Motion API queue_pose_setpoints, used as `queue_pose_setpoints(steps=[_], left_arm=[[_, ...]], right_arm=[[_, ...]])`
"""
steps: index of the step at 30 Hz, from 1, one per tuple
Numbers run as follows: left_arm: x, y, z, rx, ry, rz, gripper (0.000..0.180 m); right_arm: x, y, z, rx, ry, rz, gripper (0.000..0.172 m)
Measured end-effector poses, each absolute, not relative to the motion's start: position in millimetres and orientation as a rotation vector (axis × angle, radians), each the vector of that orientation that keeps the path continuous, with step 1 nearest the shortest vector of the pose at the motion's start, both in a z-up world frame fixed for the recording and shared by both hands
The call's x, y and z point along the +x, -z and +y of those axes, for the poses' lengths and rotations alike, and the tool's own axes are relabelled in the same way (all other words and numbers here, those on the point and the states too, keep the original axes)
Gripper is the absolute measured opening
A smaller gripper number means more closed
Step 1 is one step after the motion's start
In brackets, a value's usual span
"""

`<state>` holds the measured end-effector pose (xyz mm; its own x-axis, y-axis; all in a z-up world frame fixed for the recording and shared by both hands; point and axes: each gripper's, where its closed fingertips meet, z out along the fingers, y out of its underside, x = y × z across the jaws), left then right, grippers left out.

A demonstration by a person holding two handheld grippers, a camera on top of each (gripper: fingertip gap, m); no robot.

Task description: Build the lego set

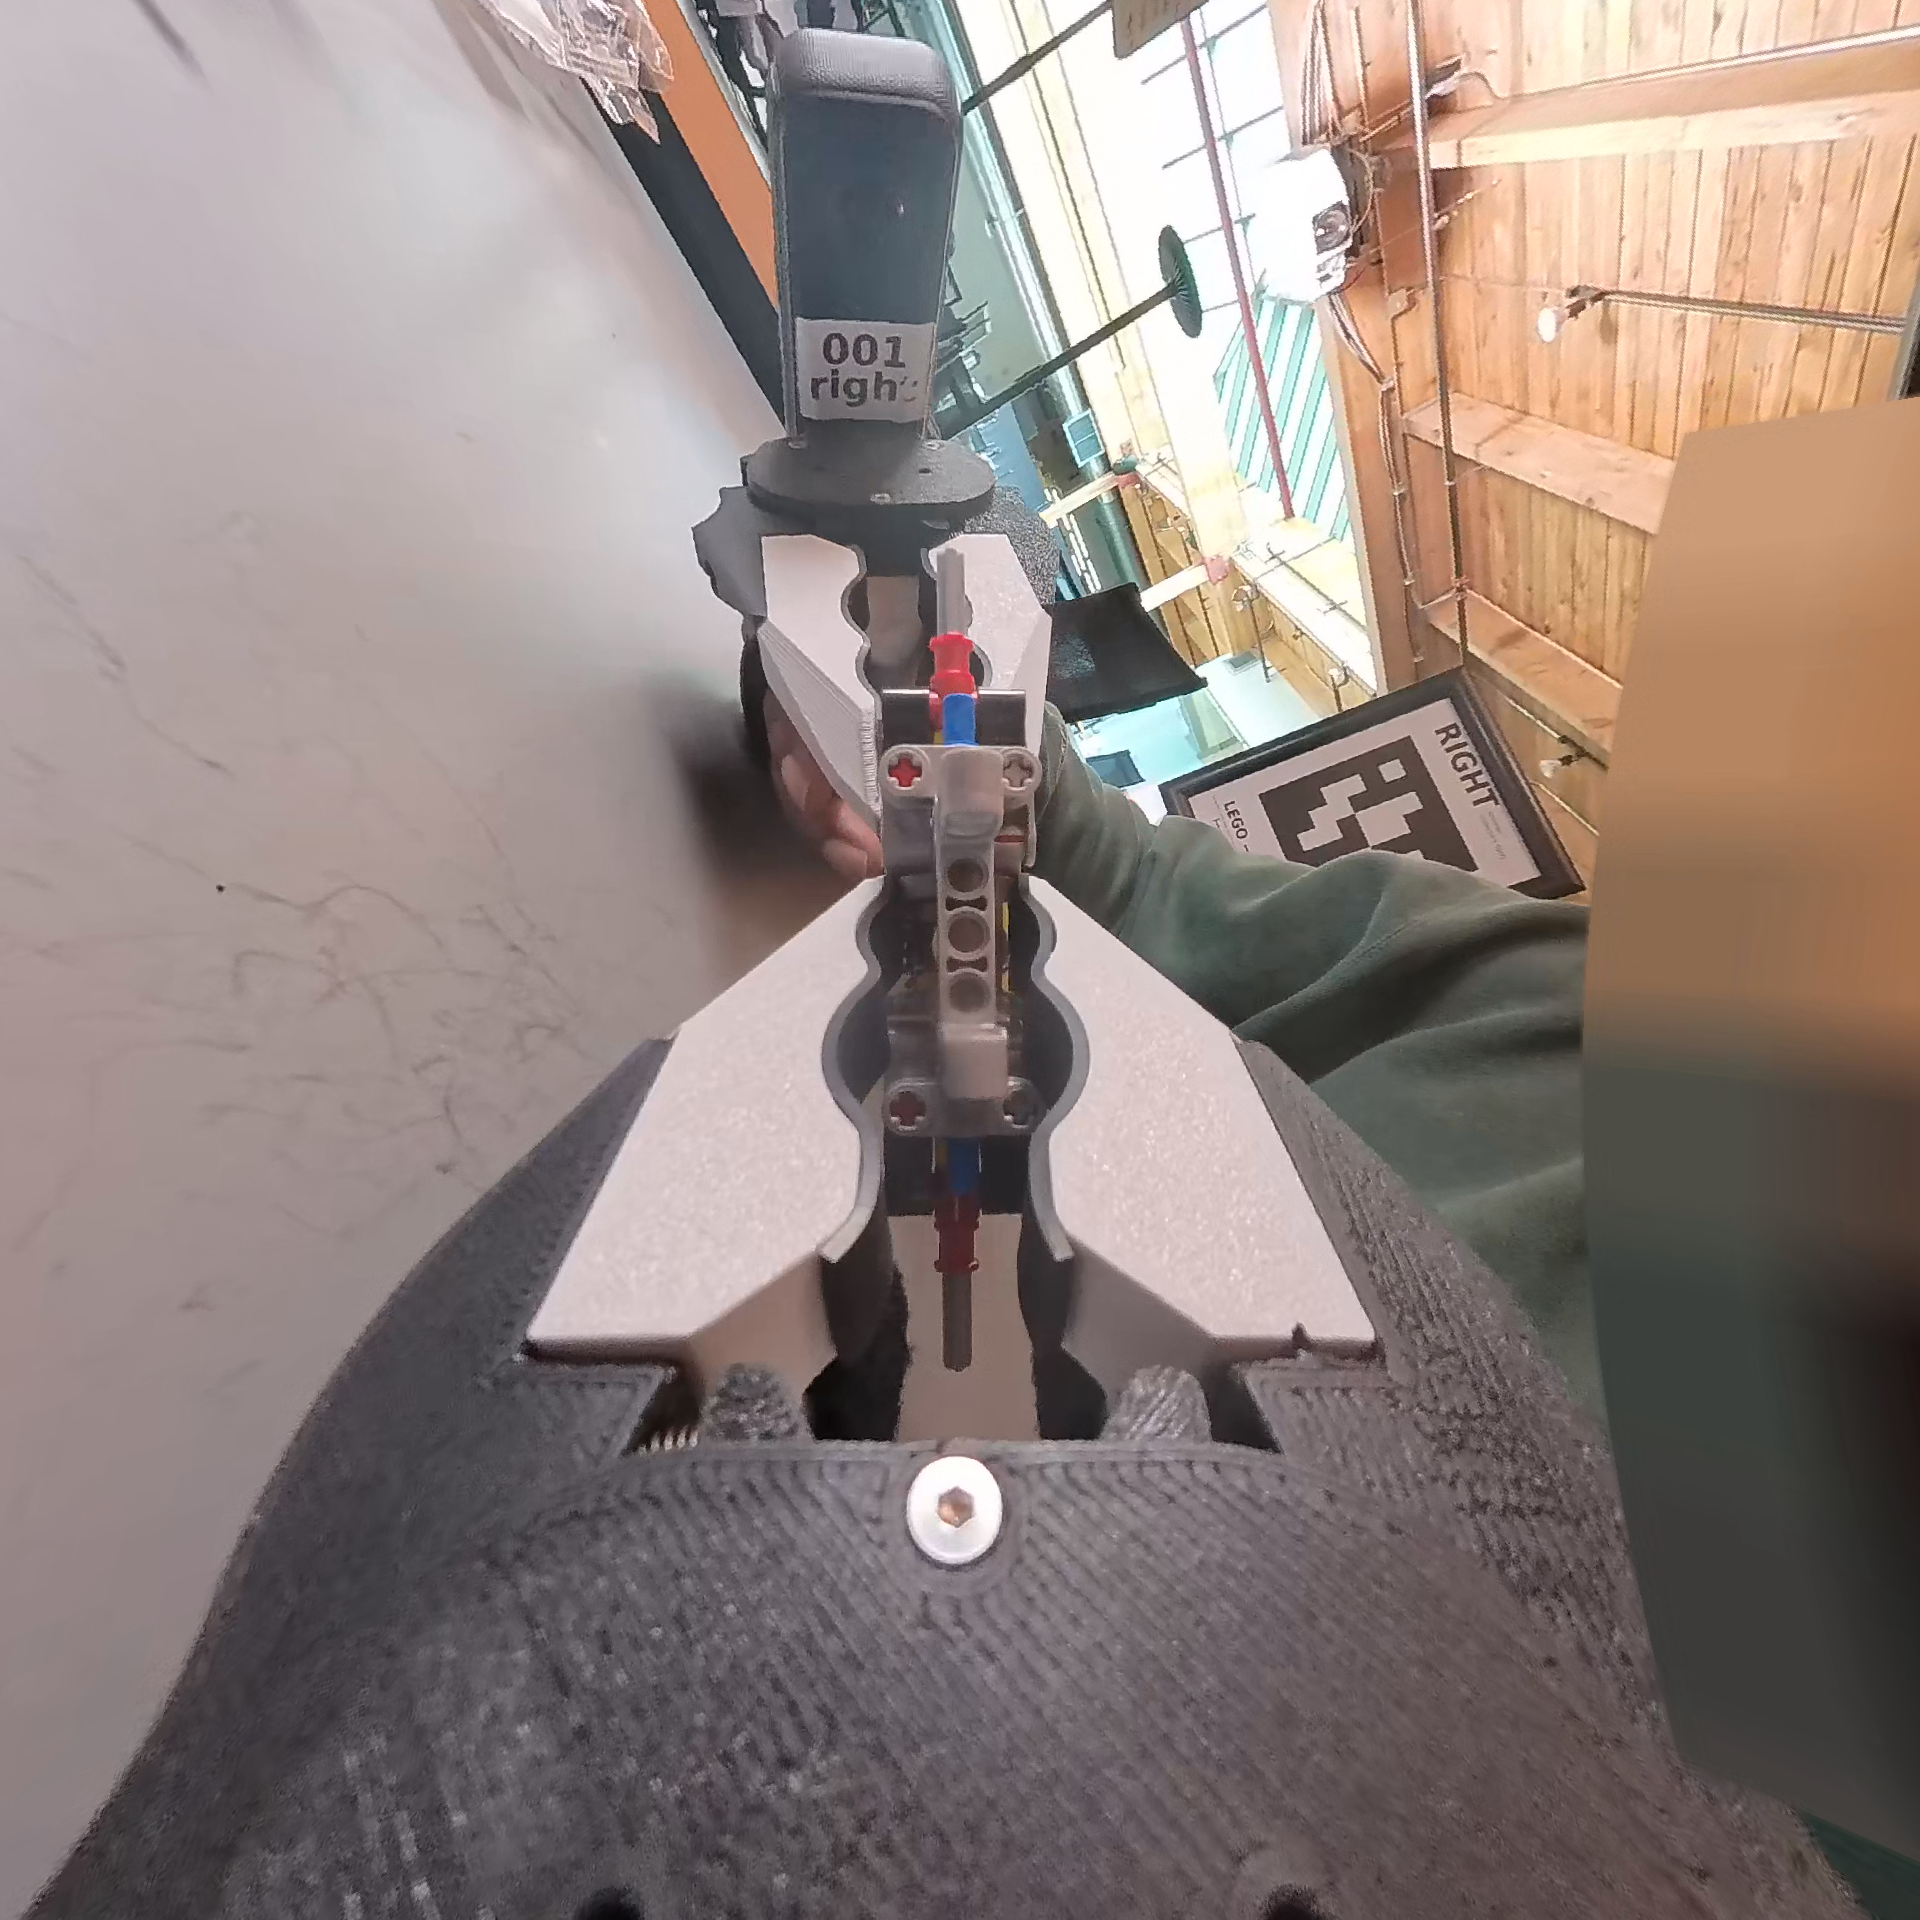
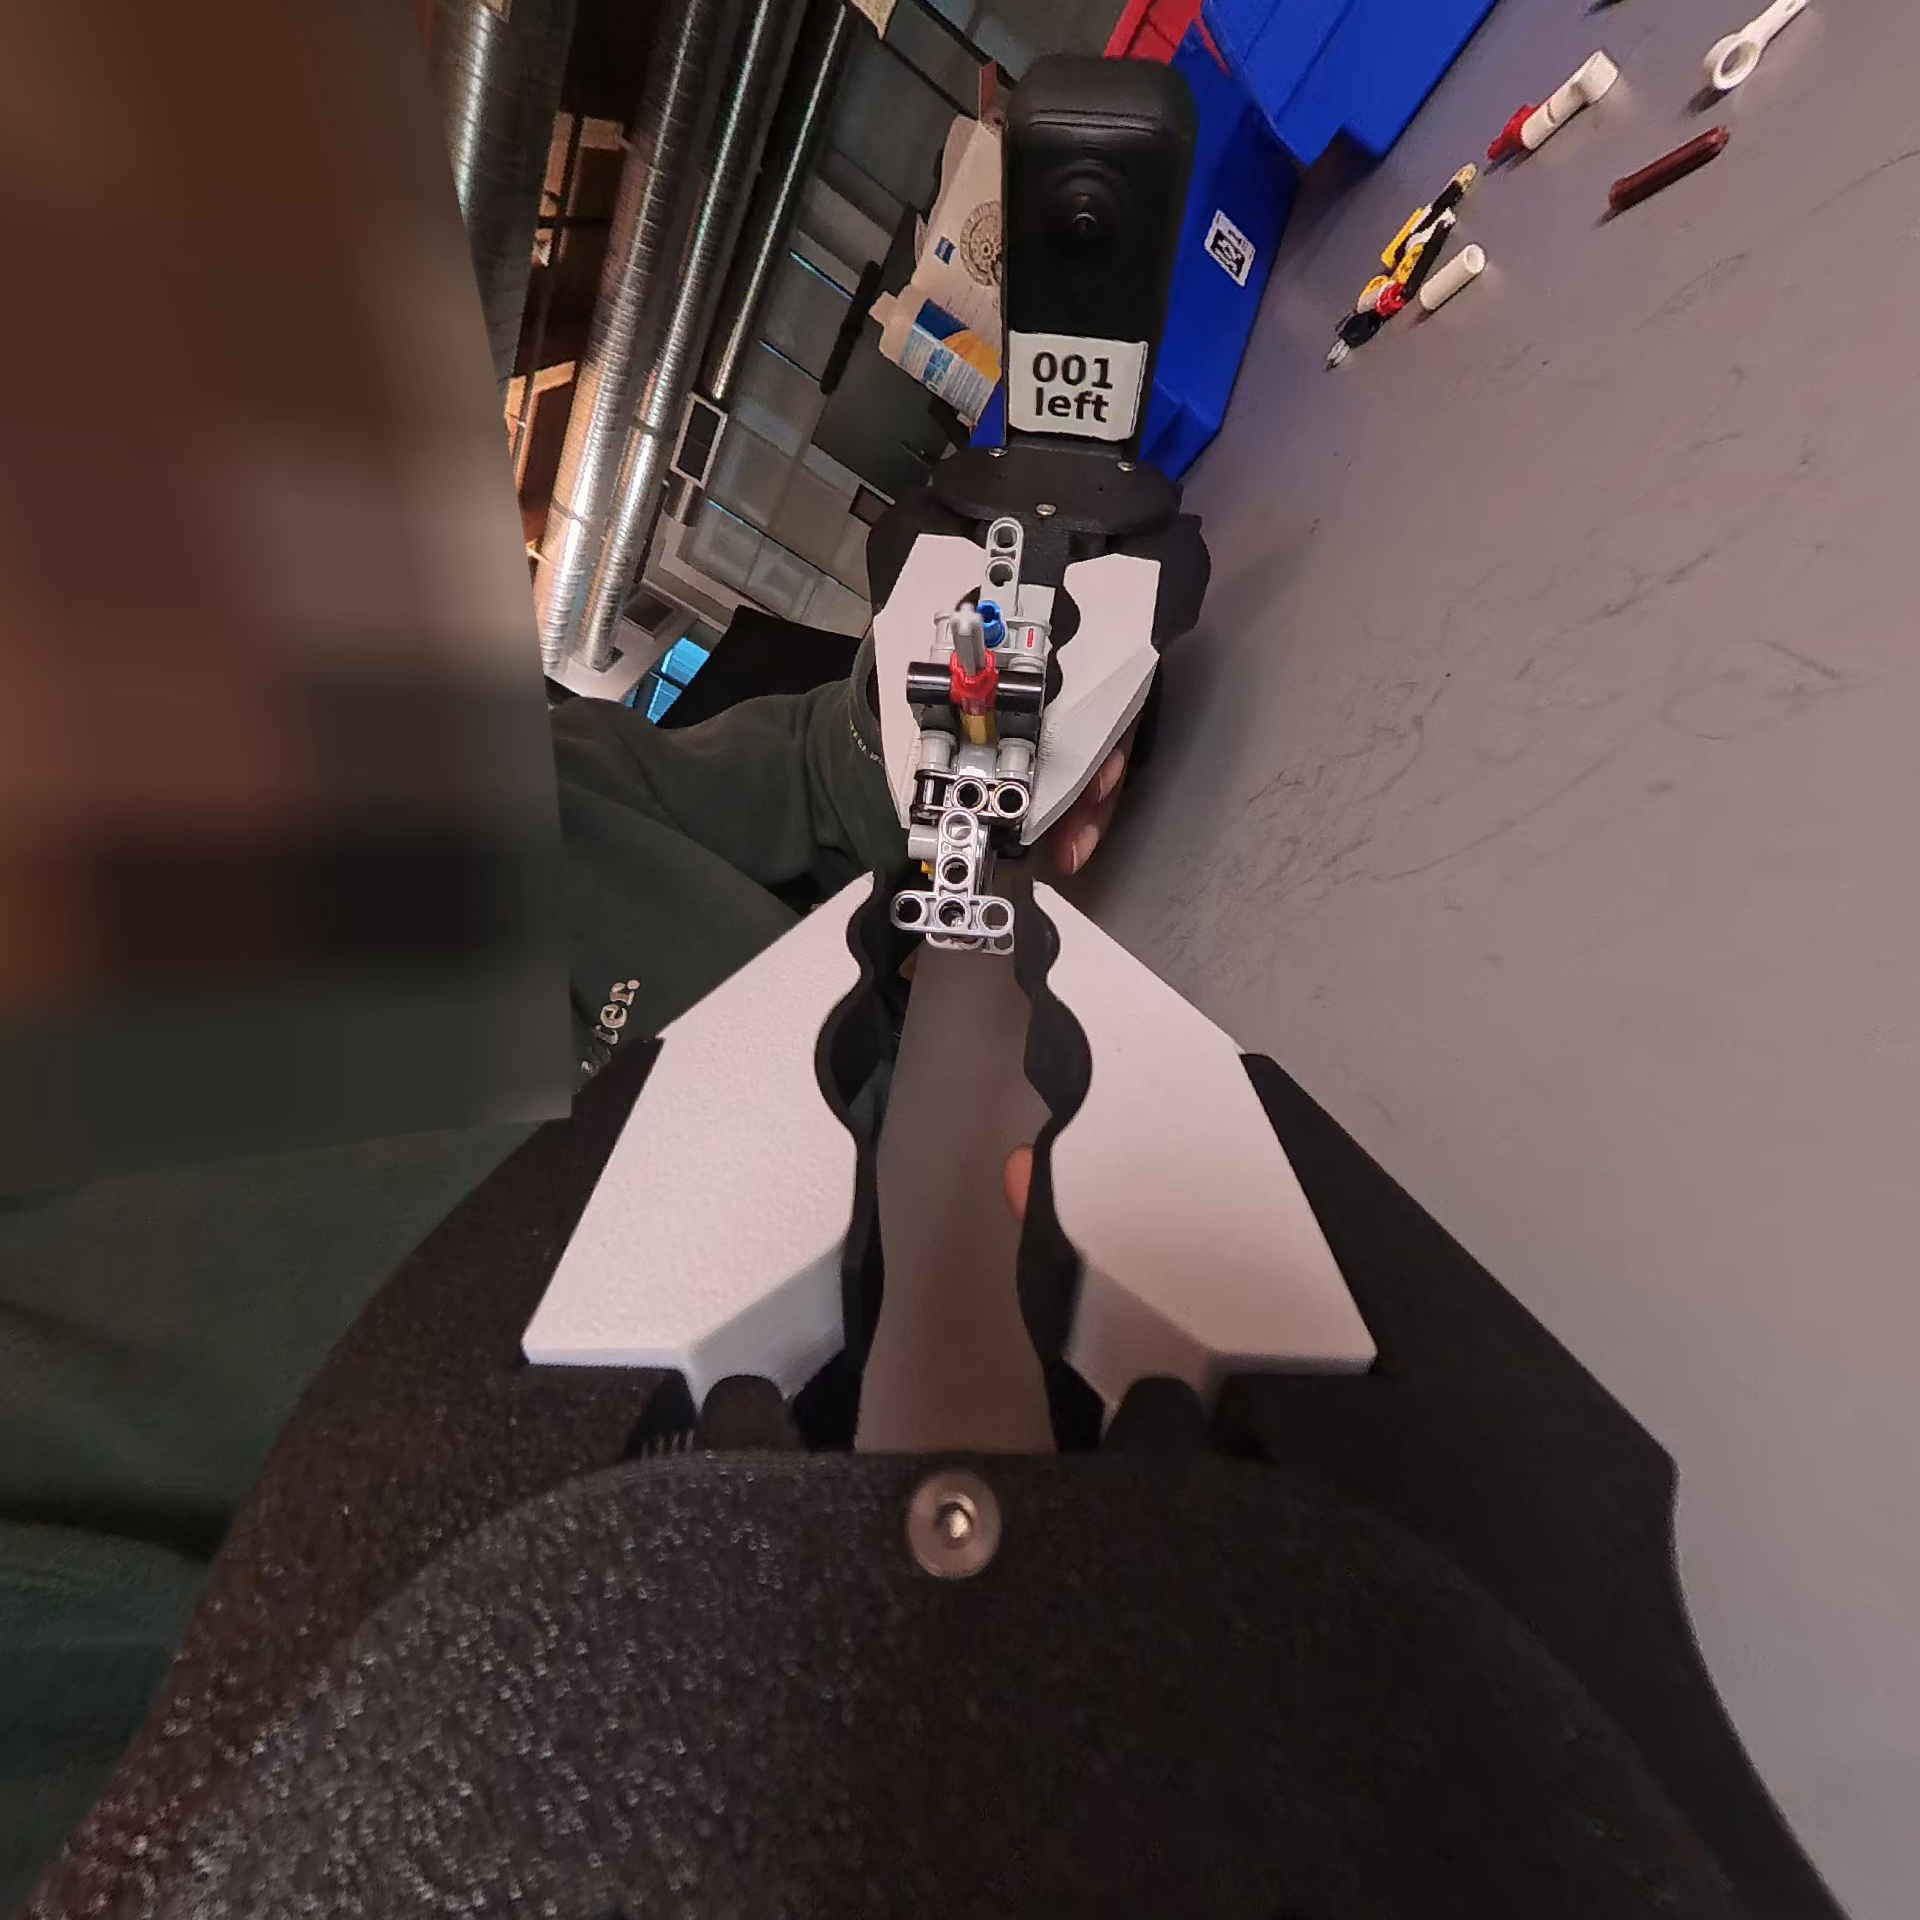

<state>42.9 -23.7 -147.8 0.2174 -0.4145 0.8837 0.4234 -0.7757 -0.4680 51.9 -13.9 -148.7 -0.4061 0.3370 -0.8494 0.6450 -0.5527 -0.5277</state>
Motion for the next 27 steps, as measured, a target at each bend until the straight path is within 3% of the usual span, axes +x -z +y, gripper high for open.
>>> queue_pose_setpoints(steps=[27], left_arm=[[46.8, 165.1, -24.7, -1.926, 1.514, 0.057, 0.017]], right_arm=[[56.0, 171.1, -21.4, 1.658, 1.898, 1.572, 0.022]])
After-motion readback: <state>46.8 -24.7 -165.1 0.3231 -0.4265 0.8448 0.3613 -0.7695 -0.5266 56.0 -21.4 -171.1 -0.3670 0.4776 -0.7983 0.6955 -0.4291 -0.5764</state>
